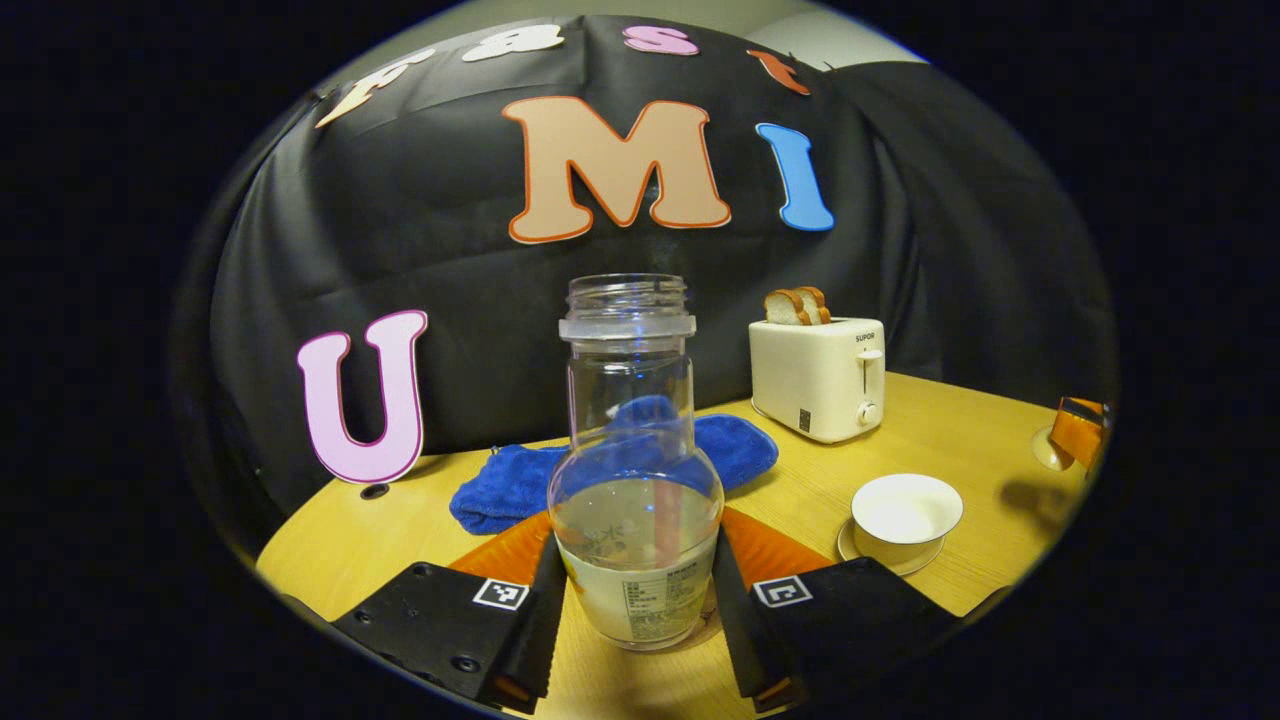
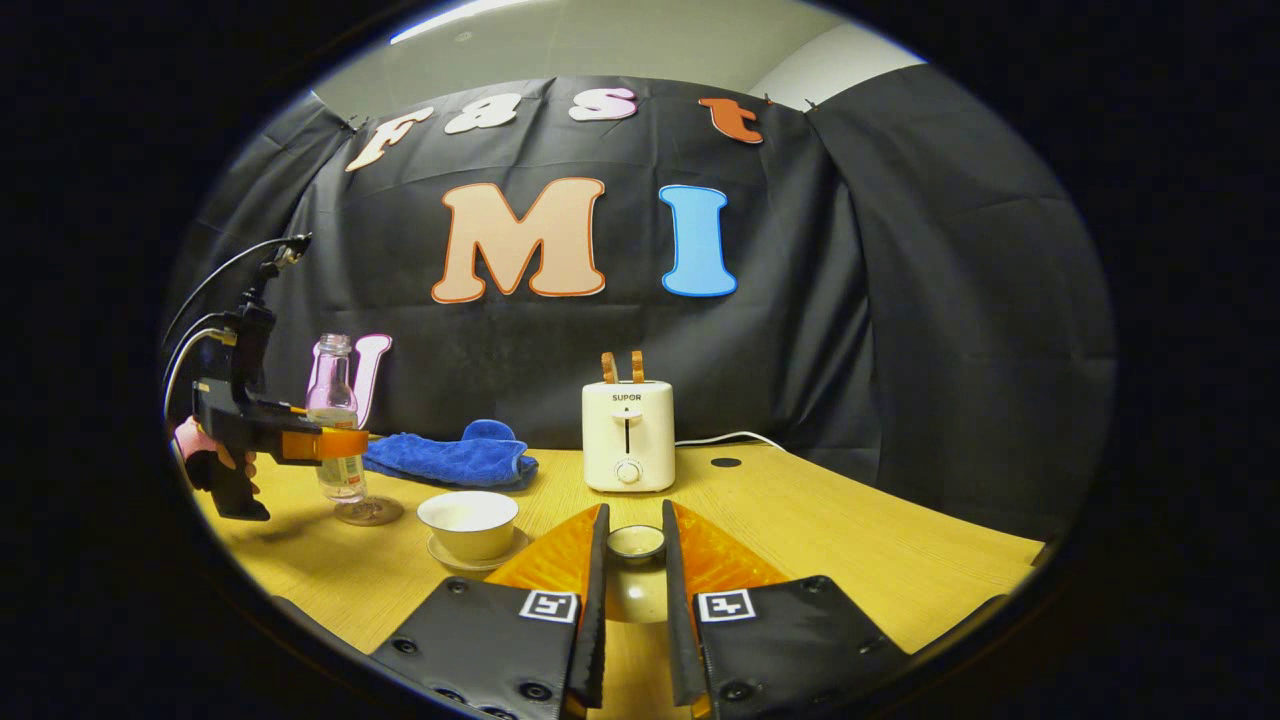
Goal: Open the teacup lid with one hand, grasp the water bottle and pour water into the teacup with the other hand; after pouring, place the water bottle on the coaster and then close the teacup lid.
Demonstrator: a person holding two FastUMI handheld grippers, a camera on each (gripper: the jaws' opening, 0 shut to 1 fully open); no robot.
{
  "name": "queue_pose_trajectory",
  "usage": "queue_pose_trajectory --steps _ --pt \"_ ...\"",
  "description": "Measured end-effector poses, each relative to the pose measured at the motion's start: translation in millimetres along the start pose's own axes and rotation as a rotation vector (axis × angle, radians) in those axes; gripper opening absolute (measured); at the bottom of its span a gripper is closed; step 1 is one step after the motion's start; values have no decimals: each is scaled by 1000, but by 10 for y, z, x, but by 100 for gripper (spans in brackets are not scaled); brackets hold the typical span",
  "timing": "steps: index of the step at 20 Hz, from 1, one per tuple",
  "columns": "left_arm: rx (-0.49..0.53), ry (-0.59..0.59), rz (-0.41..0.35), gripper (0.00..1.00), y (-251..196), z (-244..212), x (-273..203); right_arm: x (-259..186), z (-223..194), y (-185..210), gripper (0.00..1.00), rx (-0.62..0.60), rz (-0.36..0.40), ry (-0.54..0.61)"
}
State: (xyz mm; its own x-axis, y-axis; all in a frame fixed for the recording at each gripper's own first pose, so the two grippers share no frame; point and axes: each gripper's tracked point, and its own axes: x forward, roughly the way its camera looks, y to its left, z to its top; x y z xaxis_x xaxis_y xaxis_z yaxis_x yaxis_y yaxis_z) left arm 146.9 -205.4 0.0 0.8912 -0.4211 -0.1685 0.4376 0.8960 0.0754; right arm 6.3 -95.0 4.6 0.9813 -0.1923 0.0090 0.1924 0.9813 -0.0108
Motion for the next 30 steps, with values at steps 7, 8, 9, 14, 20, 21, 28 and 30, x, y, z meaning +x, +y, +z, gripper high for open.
queue_pose_trajectory --steps 7,8,9,14,20,21,28,30 --pt "-115 1 -13 66 19 -165 127 2 -2 -7 31 0 -1 0" --pt "-118 1 -12 66 22 -177 134 1 -5 -6 28 0 -1 0" --pt "-120 0 -14 66 22 -174 145 0 -1 -5 29 0 -1 0" --pt "-110 5 -26 69 2 -202 169 5 -6 -4 31 0 -1 -1" --pt "-121 -2 -42 73 -25 -189 154 8 -5 -2 31 0 -1 -1" --pt "-121 -6 -36 73 -6 -173 154 8 -5 -2 31 0 -1 -1" --pt "-72 -59 -7 98 62 -71 -32 11 -7 0 31 0 -3 -1" --pt "-56 -74 1 97 75 -76 -133 10 -5 -2 30 0 -3 -1"
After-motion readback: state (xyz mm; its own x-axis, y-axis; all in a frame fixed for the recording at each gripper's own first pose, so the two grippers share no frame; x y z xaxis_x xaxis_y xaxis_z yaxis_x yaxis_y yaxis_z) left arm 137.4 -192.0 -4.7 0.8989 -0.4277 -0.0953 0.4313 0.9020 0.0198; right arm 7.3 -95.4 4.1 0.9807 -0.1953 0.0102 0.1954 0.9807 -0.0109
